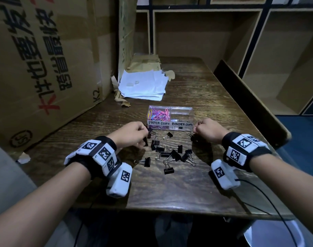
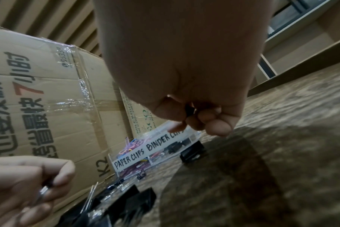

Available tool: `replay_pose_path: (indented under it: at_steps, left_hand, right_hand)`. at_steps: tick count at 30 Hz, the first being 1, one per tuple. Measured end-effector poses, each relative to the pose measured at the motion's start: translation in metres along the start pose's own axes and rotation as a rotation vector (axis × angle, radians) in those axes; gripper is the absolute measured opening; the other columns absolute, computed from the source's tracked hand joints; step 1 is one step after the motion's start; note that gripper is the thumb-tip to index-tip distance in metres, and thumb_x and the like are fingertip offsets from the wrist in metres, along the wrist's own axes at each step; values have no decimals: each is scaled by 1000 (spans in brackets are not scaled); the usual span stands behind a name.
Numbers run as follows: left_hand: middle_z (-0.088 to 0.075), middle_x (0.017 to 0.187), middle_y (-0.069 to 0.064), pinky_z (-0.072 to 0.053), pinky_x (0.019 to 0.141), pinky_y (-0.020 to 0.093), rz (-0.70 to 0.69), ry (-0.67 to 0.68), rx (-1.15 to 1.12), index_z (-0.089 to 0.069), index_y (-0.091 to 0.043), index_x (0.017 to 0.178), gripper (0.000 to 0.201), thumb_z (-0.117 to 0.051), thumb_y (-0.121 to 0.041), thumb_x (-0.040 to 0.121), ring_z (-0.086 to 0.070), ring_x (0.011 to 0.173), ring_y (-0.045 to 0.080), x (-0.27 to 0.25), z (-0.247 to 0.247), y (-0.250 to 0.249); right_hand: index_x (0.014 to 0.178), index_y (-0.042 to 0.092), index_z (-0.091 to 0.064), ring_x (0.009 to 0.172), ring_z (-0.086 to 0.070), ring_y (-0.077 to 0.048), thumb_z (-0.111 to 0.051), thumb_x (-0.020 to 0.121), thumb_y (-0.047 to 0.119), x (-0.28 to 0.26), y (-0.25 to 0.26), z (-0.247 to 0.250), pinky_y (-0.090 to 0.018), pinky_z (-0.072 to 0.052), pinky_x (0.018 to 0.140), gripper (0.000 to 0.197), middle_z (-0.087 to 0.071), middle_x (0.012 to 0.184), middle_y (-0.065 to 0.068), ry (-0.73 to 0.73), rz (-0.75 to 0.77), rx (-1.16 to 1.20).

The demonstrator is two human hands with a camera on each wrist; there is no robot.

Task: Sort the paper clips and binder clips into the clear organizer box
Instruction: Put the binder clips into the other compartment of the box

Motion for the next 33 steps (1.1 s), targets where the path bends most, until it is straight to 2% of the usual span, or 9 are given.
replay_pose_path:
  at_steps: [5, 7, 9, 11, 14, 19, 22, 27, 33]
  left_hand:
    - [-45, 65, 7, -33, 42, 24, 108, -30, -339, -44, -12, 74, 24, -32, 6, 85, -47, 53, 21, 6, 1, 8]
    - [-37, 58, 2, -21, 48, 27, 95, -9, -325, -45, -17, 62, 14, -43, -7, 72, -31, 51, 19, 10, -1, 6]
    - [-48, 64, -2, -30, 52, 29, 45, 4, -40, -52, -18, 71, 15, -58, -27, 82, -41, 55, 18, 12, -3, 3]
    - [-67, 90, -5, -51, 73, 32, -32, -43, 298, -59, -21, 92, 25, -69, -43, 85, -63, 82, 14, 14, -3, 0]
    - [-62, 100, -6, -49, 85, 29, -146, -65, 530, -64, -28, 103, 28, -72, -46, 83, -60, 98, 13, 14, -13, -11]
    - [-59, 79, -11, -37, 69, 25, -218, -48, 563, -66, -23, 83, 13, -71, -35, 86, -57, 80, 12, 17, -20, -25]
    - [-54, 72, -14, -35, 64, 26, -244, -60, 554, -65, -18, 84, 19, -63, -34, 93, -51, 69, 5, 17, -17, -37]
    - [-57, 69, -4, -36, 56, 25, -326, -206, 420, -64, -15, 85, 26, -53, -36, 97, -53, 64, 13, 19, 0, -73]
    - [-71, 81, -6, -53, 74, 29, -348, -335, 311, -71, -25, 90, 19, -56, -35, 94, -66, 79, 10, 48, 5, -111]
  right_hand:
    - [103, 14, -55, 82, -59, -21, -66, 81, 54, 4, -2, -10, -28, -45, 67, 47, -64, 94, -5, 73, -10, -207]
    - [107, 15, -52, 90, -57, -22, -70, 76, 60, 5, 2, -12, -29, -44, 72, 58, -61, 100, -4, 62, 18, -325]
    - [96, 16, -49, 86, -53, -21, -69, 78, 58, 6, 6, -16, -29, -41, 70, 50, -55, 92, -1, 61, 49, -406]
    - [89, 17, -49, 85, -51, -21, -67, 84, 50, 5, 12, -19, -29, -40, 71, 39, -52, 87, 0, 61, 79, -430]
    - [104, 9, -56, 90, -55, -23, -65, 89, 36, 3, 21, -20, -31, -48, 77, 32, -59, 98, -6, 47, 119, -440]
    - [69, 18, -43, 62, -50, -14, -70, 82, 28, -3, 24, -8, -21, -40, 52, 32, -52, 71, 2, -15, 136, -226]
    - [67, 17, -35, 53, -41, -10, -69, 82, 22, -7, 37, 16, -9, -33, 41, 38, -46, 64, 3, -142, 206, -38]
    - [69, 18, -33, 59, -49, -12, -69, 85, 34, 11, 59, 47, -21, -38, 49, 42, -61, 73, -2, -281, 255, 14]
    - [67, 18, -35, 57, -47, -14, -57, 91, 28, 38, 60, 45, -13, -33, 38, 34, -50, 65, 2, -253, 186, -6]
Point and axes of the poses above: each hand's wrist, its own x-axis towards the middle knuckle, its own z-axis out of the back of the hand, y = z × x, the point moved 10 cm from there along x, towards the middle knuckle
